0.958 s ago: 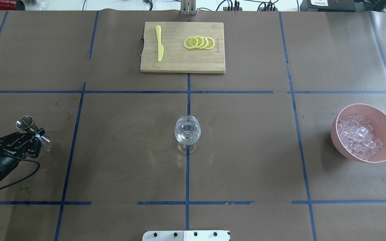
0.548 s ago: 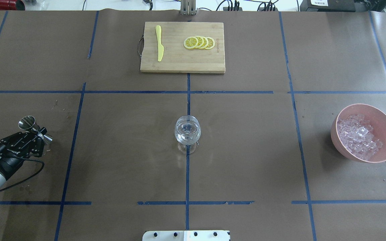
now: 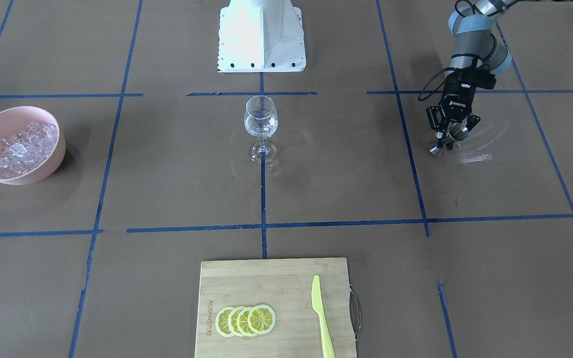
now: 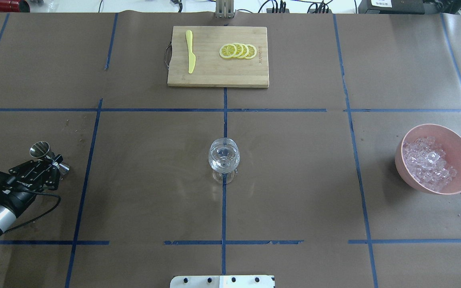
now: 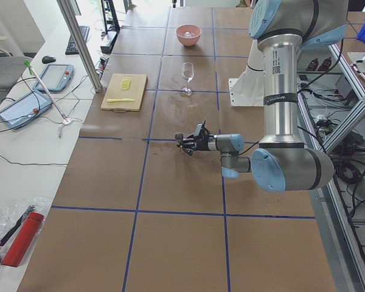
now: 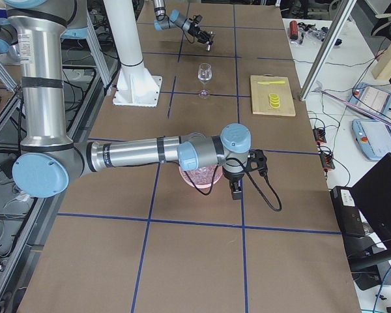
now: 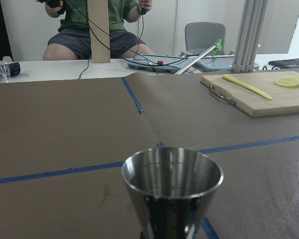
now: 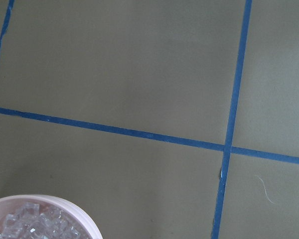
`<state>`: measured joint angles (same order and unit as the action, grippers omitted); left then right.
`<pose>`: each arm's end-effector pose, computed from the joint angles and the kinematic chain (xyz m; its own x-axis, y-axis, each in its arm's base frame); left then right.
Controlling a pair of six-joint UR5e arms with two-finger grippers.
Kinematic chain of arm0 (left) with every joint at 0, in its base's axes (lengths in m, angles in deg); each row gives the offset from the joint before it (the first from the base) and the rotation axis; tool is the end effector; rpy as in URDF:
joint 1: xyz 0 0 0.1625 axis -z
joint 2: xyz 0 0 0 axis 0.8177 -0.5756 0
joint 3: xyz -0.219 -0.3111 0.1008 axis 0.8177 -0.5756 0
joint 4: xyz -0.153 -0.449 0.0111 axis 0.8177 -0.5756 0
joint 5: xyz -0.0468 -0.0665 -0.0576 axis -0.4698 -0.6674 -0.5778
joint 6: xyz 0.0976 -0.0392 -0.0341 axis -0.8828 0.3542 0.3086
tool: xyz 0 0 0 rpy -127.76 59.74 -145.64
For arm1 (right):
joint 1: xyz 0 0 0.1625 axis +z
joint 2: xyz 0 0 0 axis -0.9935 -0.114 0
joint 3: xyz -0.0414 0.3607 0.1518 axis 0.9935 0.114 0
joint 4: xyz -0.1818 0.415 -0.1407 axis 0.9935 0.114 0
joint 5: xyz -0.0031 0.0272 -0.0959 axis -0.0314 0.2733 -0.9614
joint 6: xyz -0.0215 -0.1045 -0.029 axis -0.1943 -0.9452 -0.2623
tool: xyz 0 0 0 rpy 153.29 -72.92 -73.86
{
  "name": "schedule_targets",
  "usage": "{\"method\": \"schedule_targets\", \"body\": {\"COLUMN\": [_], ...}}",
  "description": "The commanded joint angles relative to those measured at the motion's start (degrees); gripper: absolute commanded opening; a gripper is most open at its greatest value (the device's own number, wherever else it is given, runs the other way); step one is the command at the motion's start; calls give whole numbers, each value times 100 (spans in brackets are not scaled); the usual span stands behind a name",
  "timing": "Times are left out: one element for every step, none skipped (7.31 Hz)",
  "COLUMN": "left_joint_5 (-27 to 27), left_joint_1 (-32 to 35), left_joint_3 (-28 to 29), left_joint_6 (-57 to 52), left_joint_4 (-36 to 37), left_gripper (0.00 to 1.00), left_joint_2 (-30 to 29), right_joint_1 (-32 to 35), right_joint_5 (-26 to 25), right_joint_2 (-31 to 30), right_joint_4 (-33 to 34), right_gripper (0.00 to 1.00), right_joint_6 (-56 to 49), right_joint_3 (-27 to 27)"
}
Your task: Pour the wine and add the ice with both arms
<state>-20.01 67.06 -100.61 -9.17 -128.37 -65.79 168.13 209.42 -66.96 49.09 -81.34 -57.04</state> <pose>0.4161 -0.3102 0.5627 0.6564 0.2718 -0.7038 0.5742 0.4250 0.6997 -0.0005 -0.5715 0.5390 0.6680 -0.1548 0.7279 0.0232 0.9820 0.1875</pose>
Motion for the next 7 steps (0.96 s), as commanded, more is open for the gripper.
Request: {"method": "schedule_targets", "body": {"left_joint_5": [4,-5,-5,-5,-5,-5,-5], "left_joint_1": [-16,-16,-25,-25,-34,-42,-69], "left_joint_3": [16,16,7,7,7,7,-2], "left_joint_6": [0,0,0,9,9,9,9], "left_joint_4": [0,0,0,-8,-8,-8,-8], "left_gripper": [3,13,20,22,27,34,40], "left_joint_2": [-6,-6,-6,-6,-6,-6,-6], "right_joint_1": [5,-3,5,-3,5,5,5], "right_joint_5": [0,0,0,0,0,9,9], "right_joint_2": [0,0,0,0,0,0,0], "right_joint_4": [0,0,0,0,0,0,0], "right_gripper": [100,100,100,100,100,100,100], "right_joint_6": [0,0,0,0,0,0,0], "right_joint_3": [0,0,0,-9,-18,-27,-35]}}
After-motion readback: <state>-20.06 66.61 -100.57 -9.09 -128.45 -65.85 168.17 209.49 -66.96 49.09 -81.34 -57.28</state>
